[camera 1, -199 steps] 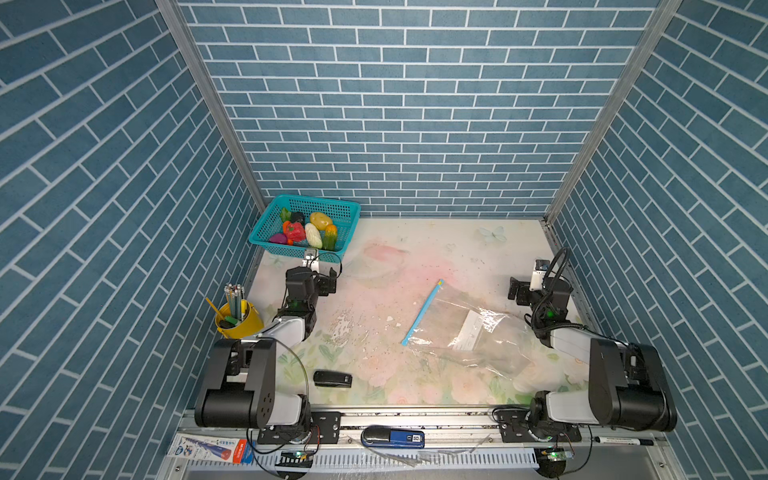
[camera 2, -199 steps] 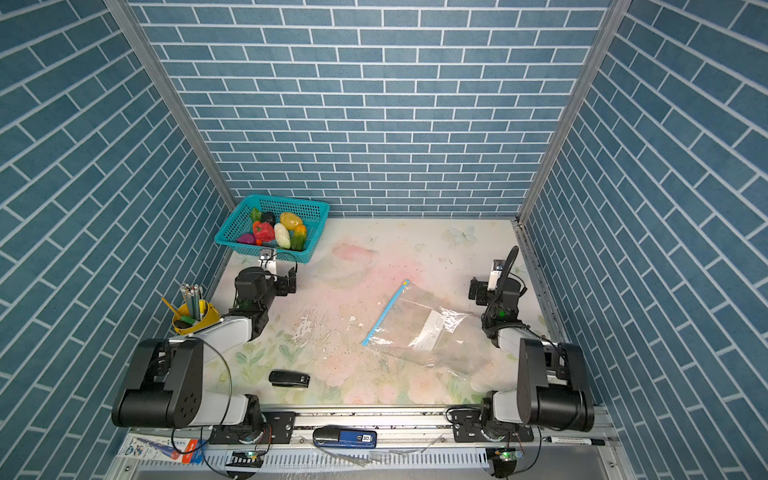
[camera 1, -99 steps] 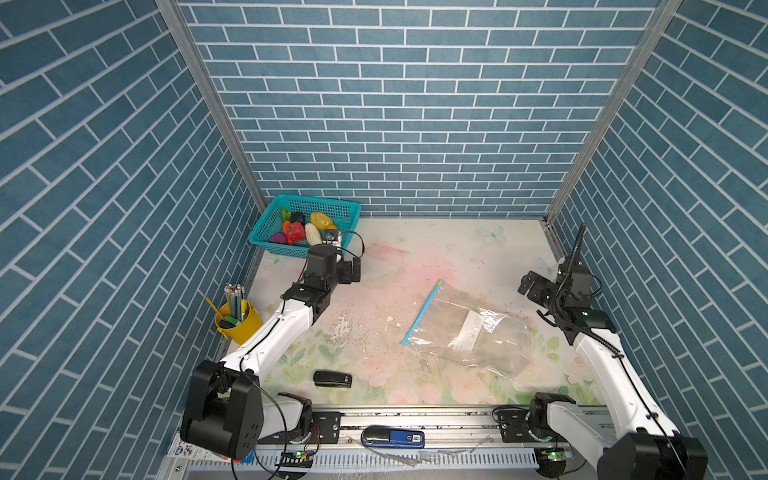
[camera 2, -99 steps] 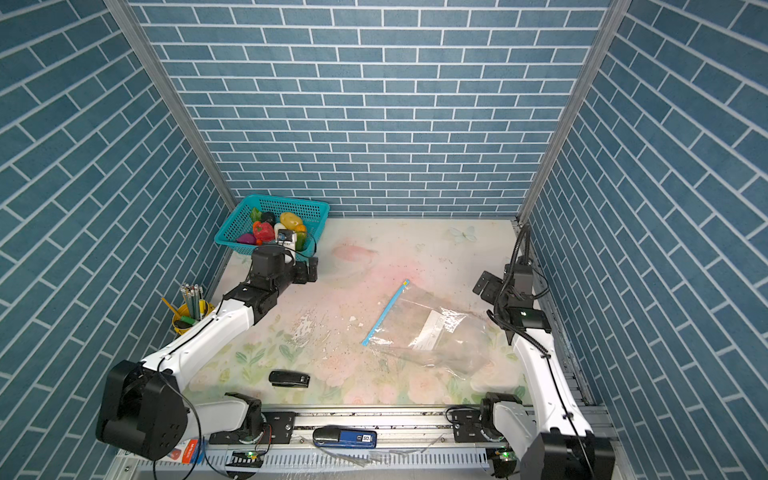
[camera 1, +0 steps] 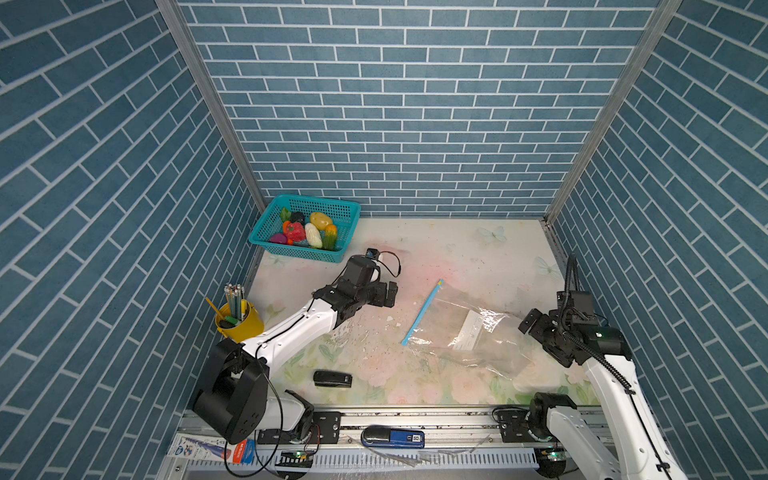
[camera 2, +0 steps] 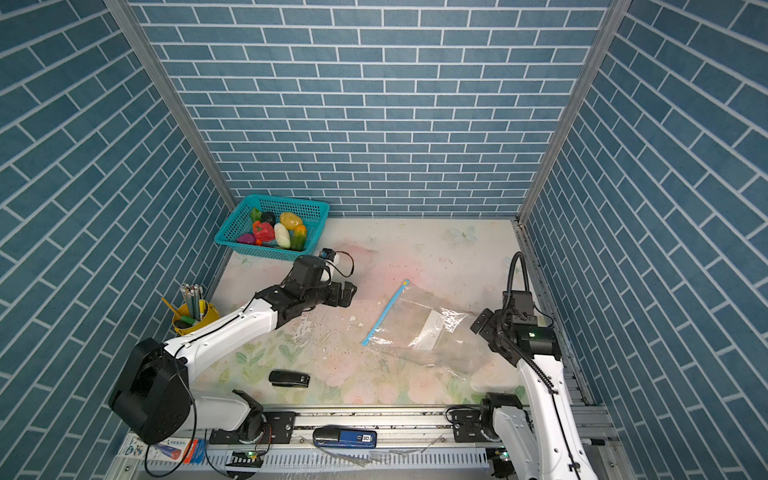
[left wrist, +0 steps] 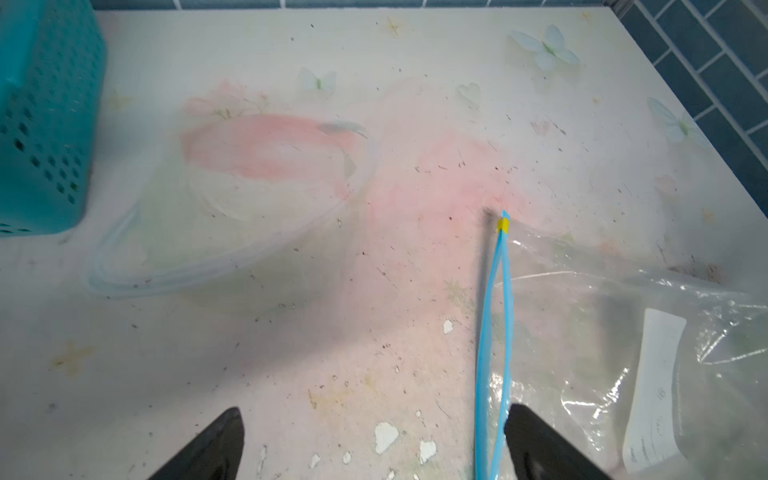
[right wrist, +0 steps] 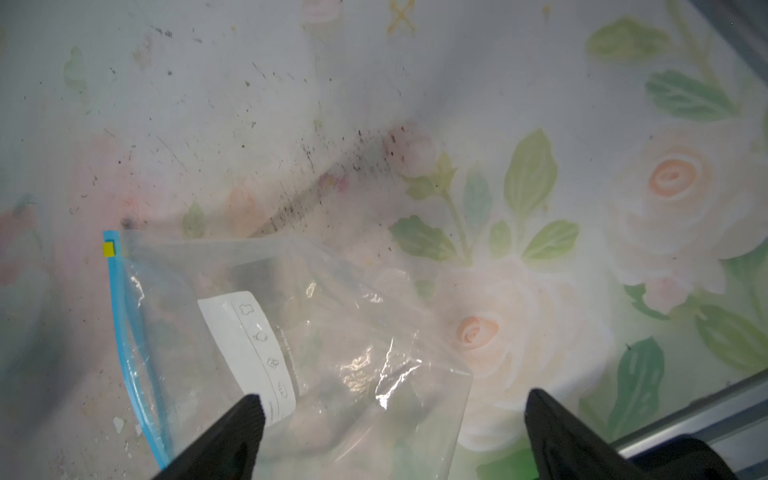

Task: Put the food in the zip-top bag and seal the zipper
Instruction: 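Move the right gripper to the bag's blue zipper while the left gripper approaches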

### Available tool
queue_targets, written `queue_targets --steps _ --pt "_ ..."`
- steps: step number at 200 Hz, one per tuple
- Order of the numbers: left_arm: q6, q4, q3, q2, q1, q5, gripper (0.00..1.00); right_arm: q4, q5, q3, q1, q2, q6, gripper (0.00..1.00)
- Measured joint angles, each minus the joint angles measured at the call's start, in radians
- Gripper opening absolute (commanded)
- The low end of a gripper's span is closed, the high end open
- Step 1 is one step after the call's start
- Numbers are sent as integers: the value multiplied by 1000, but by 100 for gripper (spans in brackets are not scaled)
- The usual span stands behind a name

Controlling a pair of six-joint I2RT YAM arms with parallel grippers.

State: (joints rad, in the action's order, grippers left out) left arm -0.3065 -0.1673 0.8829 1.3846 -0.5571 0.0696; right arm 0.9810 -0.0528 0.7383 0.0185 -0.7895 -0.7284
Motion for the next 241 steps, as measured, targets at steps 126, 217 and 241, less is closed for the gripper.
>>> queue_targets --steps 126,217,241 --pt "-78 13 -17 104 -50 27 99 -298 -37 -138 160 -321 -86 99" --pt "-103 17 -17 117 -50 33 99 -469 -5 27 163 -598 -58 98" --pt "-105 17 -17 117 -50 27 99 -495 0 76 163 -660 -43 98"
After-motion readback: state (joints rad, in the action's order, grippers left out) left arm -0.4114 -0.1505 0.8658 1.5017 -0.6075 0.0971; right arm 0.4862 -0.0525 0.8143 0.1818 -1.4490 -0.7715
